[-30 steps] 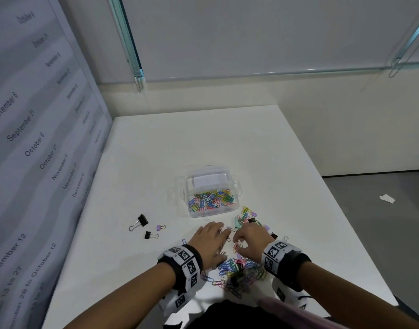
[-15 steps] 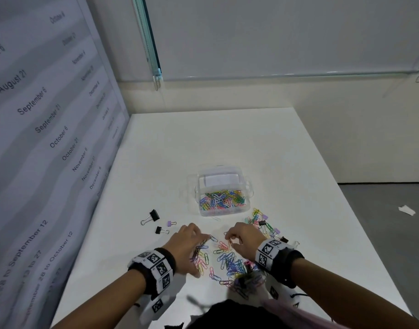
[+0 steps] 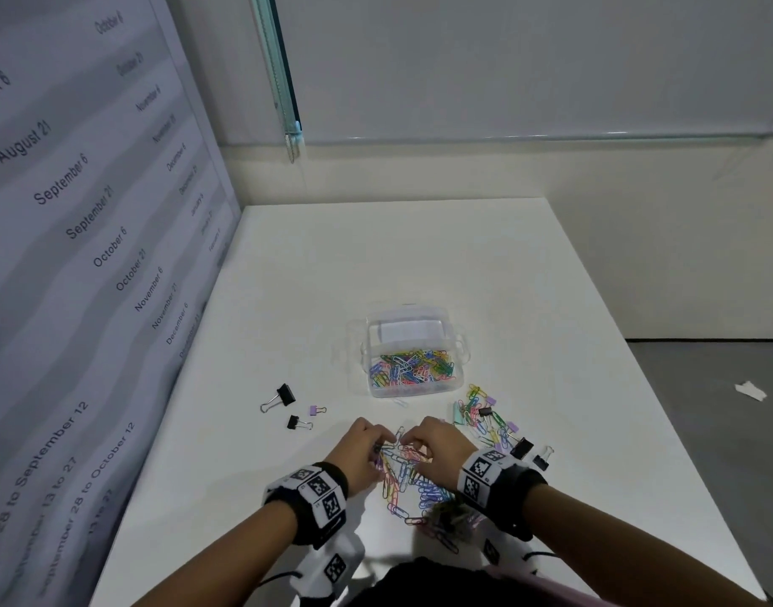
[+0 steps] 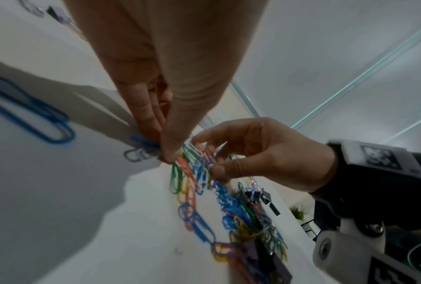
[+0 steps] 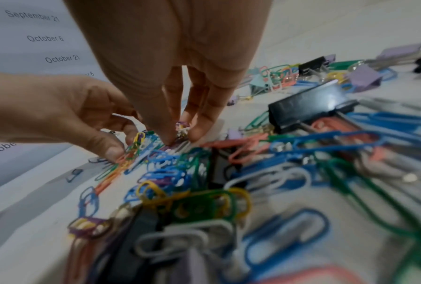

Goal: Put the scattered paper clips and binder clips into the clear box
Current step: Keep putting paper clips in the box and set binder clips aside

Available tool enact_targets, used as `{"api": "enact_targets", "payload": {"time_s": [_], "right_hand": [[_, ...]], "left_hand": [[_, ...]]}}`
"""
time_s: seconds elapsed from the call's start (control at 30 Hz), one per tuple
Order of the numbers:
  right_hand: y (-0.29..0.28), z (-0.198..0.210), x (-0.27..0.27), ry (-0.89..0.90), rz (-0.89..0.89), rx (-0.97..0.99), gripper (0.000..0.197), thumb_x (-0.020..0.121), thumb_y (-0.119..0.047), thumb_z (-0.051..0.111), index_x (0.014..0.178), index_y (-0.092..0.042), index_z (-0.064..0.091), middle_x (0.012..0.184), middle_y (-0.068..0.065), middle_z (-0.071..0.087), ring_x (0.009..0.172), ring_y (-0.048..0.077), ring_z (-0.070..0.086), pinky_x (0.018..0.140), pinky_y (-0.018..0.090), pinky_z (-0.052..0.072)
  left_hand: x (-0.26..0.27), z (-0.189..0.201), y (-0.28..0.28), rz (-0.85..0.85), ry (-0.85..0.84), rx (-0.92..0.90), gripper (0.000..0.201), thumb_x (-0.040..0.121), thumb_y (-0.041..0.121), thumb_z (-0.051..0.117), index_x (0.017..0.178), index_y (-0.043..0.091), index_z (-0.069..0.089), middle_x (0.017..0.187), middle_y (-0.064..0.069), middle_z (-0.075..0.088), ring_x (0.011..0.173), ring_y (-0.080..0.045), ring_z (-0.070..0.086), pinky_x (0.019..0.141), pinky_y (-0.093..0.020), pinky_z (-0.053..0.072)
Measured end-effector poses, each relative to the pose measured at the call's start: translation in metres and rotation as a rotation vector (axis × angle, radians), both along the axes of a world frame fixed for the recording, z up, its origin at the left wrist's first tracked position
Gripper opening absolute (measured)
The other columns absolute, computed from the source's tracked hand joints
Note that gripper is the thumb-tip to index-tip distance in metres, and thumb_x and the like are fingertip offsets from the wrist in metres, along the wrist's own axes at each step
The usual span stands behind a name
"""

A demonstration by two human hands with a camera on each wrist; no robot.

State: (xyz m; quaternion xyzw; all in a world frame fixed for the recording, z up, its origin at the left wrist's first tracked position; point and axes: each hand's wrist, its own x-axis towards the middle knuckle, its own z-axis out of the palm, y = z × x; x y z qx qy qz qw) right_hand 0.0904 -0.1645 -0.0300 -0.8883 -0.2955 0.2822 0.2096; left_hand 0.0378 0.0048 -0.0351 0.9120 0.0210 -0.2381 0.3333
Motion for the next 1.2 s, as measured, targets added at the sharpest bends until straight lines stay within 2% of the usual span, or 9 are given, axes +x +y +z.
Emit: {"api": "enact_targets", "payload": {"time_s": [0.17, 0.3, 0.4, 0.5, 0.67, 0.77, 0.9, 1.03, 1.2], "right_hand": [[-0.017, 0.005, 0.011, 0.010, -0.088, 0.037, 0.052, 0.076, -0.017, 0.068, 0.125, -0.017, 0.051, 0.103, -0.001, 0.042, 0.073, 0.003, 0.042, 0.069, 0.016, 0.030], [-0.030, 0.003, 0.011, 0.069, -0.068, 0.036, 0.078, 0.067, -0.027, 0.080, 0.133, -0.018, 0.042, 0.111, 0.004, 0.039, 0.092, 0.017, 0.044, 0.079, 0.020, 0.035], [-0.030, -0.006, 0.008, 0.067, 0.095, -0.055, 0.098, 0.058, -0.037, 0.086, 0.138, -0.017, 0.034, 0.126, 0.013, 0.038, 0.112, 0.027, 0.047, 0.097, 0.035, 0.043], [-0.023, -0.010, 0.004, 0.053, 0.177, -0.113, 0.093, 0.058, -0.037, 0.084, 0.136, -0.017, 0.037, 0.126, 0.014, 0.037, 0.109, 0.031, 0.050, 0.095, 0.039, 0.045], [-0.010, -0.006, 0.004, 0.050, 0.120, -0.084, 0.047, 0.070, -0.030, 0.076, 0.111, -0.015, 0.057, 0.100, 0.000, 0.041, 0.103, 0.028, 0.053, 0.082, 0.030, 0.041], [-0.008, -0.003, 0.010, 0.010, 0.032, -0.037, 0.034, 0.073, -0.027, 0.073, 0.103, -0.017, 0.061, 0.099, 0.005, 0.052, 0.101, 0.025, 0.055, 0.082, 0.029, 0.041], [-0.015, 0.001, 0.018, 0.021, -0.049, 0.000, 0.058, 0.066, -0.036, 0.078, 0.115, -0.021, 0.052, 0.105, 0.000, 0.044, 0.095, 0.015, 0.046, 0.081, 0.025, 0.038], [-0.020, 0.001, 0.016, 0.058, -0.045, -0.084, 0.087, 0.058, -0.041, 0.083, 0.131, -0.025, 0.039, 0.123, 0.002, 0.036, 0.110, 0.020, 0.047, 0.094, 0.032, 0.044], [-0.009, 0.000, 0.003, 0.067, -0.043, -0.049, 0.060, 0.073, -0.030, 0.074, 0.125, -0.021, 0.046, 0.120, 0.007, 0.042, 0.107, 0.023, 0.051, 0.092, 0.033, 0.045]], "left_hand": [[0.014, 0.003, 0.000, 0.004, -0.047, -0.017, 0.048, 0.080, 0.016, 0.069, 0.124, 0.018, 0.050, 0.109, -0.002, 0.038, 0.090, -0.019, 0.054, 0.090, -0.027, 0.047], [0.029, 0.004, 0.001, -0.107, -0.182, 0.073, 0.047, 0.091, 0.011, 0.051, 0.137, 0.016, 0.040, 0.137, -0.006, 0.036, 0.128, -0.021, 0.040, 0.110, -0.027, 0.034], [0.037, 0.002, -0.003, -0.264, -0.198, 0.201, 0.051, 0.094, 0.009, 0.041, 0.144, 0.014, 0.029, 0.152, -0.006, 0.023, 0.141, -0.022, 0.023, 0.118, -0.030, 0.021], [0.036, 0.001, -0.003, -0.316, -0.191, 0.257, 0.047, 0.093, 0.006, 0.041, 0.139, 0.014, 0.038, 0.150, -0.006, 0.028, 0.137, -0.025, 0.027, 0.115, -0.037, 0.027], [0.023, 0.004, 0.002, -0.235, -0.124, 0.163, 0.038, 0.091, 0.018, 0.051, 0.129, 0.017, 0.048, 0.131, -0.007, 0.043, 0.125, -0.025, 0.037, 0.106, -0.038, 0.035], [0.012, 0.010, 0.005, -0.190, -0.039, 0.165, 0.069, 0.076, 0.043, 0.069, 0.134, 0.023, 0.039, 0.129, -0.006, 0.040, 0.124, -0.023, 0.035, 0.105, -0.040, 0.037], [-0.004, 0.018, 0.009, -0.153, 0.037, 0.285, 0.108, 0.054, 0.059, 0.079, 0.141, 0.024, 0.024, 0.132, -0.005, 0.029, 0.125, -0.024, 0.029, 0.106, -0.043, 0.039], [-0.009, 0.013, 0.003, -0.193, 0.048, 0.343, 0.113, 0.053, 0.054, 0.082, 0.141, 0.019, 0.021, 0.131, -0.006, 0.027, 0.123, -0.027, 0.032, 0.104, -0.042, 0.040], [-0.001, 0.003, -0.019, -0.168, 0.005, 0.264, 0.086, 0.064, 0.036, 0.081, 0.133, 0.016, 0.034, 0.127, -0.008, 0.033, 0.115, -0.028, 0.043, 0.097, -0.041, 0.044]]}}
